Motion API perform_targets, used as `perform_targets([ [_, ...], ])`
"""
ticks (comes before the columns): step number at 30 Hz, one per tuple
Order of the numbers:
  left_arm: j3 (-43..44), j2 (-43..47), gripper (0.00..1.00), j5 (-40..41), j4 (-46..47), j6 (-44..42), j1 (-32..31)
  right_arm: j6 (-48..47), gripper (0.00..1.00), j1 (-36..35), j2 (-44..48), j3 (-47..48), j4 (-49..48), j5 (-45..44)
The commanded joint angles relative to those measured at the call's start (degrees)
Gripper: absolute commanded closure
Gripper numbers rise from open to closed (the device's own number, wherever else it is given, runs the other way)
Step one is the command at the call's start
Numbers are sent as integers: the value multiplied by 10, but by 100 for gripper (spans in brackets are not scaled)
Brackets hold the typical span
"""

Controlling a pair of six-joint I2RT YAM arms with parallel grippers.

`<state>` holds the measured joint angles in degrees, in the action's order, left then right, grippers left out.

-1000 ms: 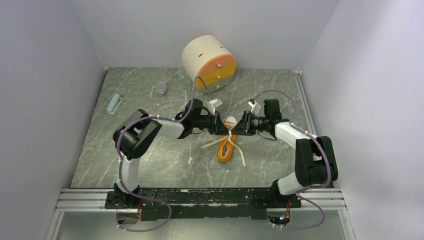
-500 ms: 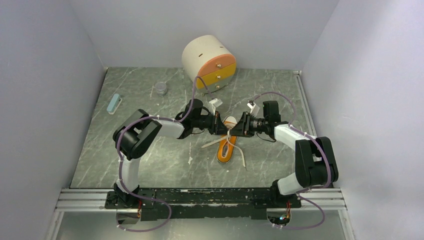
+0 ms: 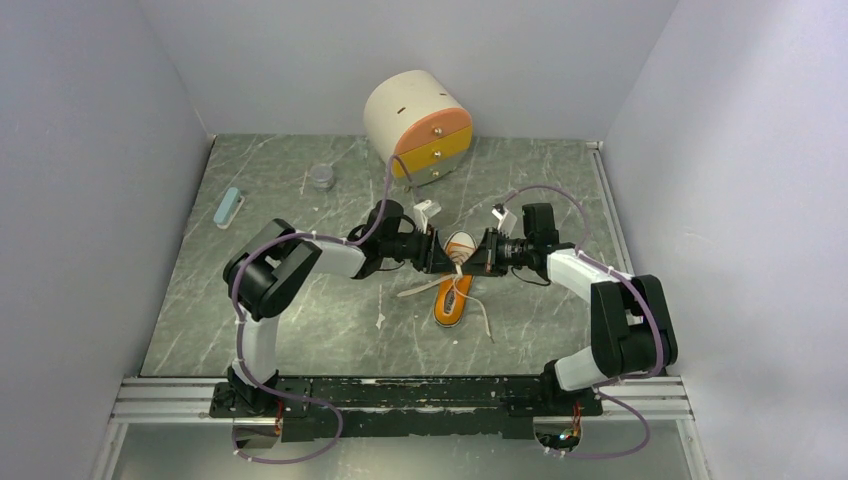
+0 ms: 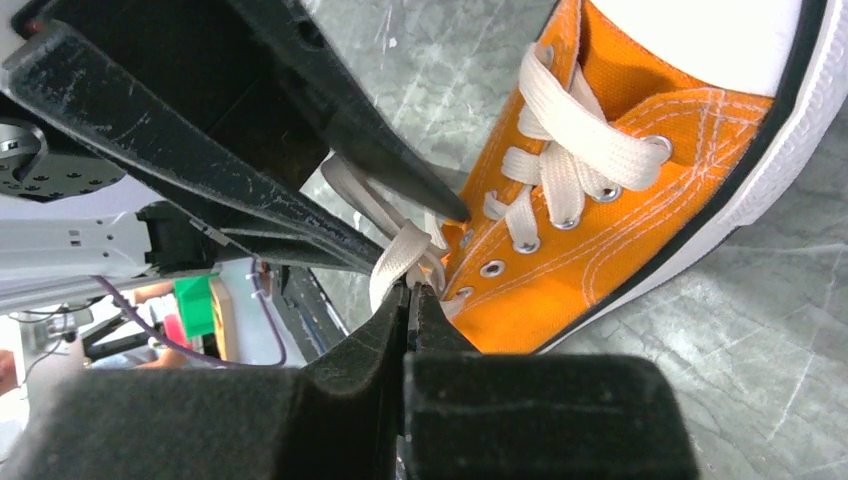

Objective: Tie the shoes

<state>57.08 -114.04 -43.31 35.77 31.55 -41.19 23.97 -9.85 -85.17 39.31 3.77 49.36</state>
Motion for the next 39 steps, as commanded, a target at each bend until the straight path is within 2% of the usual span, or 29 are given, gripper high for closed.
perform_targets([
  [1,-20,46,55,-12,7,-12,8,-20,100,-4,23,-2,1,-20],
  [4,-39,64,49,-15,9,-17,26,-25,100,-5,19,5,8,-15],
  [8,-40,63,47,-26,1,-22,41,-30,100,-4,22,7,12,-14],
  [13,-27,52,53,-23,6,-16,43,-29,100,-4,24,6,12,-14],
  [16,-14,46,69,-21,-25,-33,43,-27,100,-5,25,7,13,-14],
  [17,-10,46,76,-23,-34,-39,43,-28,100,-4,27,9,18,-16],
  [18,-7,48,88,-23,-52,-47,43,-28,100,-4,28,12,26,-21],
  [19,-5,52,94,-20,-71,-57,44,-31,100,-5,31,16,37,-27],
  [20,-4,58,95,-18,-91,-70,44,-32,100,-4,34,20,50,-33],
  [24,-7,88,95,-14,-167,-102,44,-35,100,-4,44,54,156,-114],
  [27,-33,116,95,-11,-188,-101,44,-42,100,-5,44,68,217,-165],
  [32,-70,163,95,26,-231,-105,52,-6,100,-4,49,59,212,-233],
  [36,-79,183,95,89,-295,-114,66,37,100,2,26,86,250,-320],
  [39,-77,170,95,126,-330,-102,70,67,100,23,37,64,219,-342],
])
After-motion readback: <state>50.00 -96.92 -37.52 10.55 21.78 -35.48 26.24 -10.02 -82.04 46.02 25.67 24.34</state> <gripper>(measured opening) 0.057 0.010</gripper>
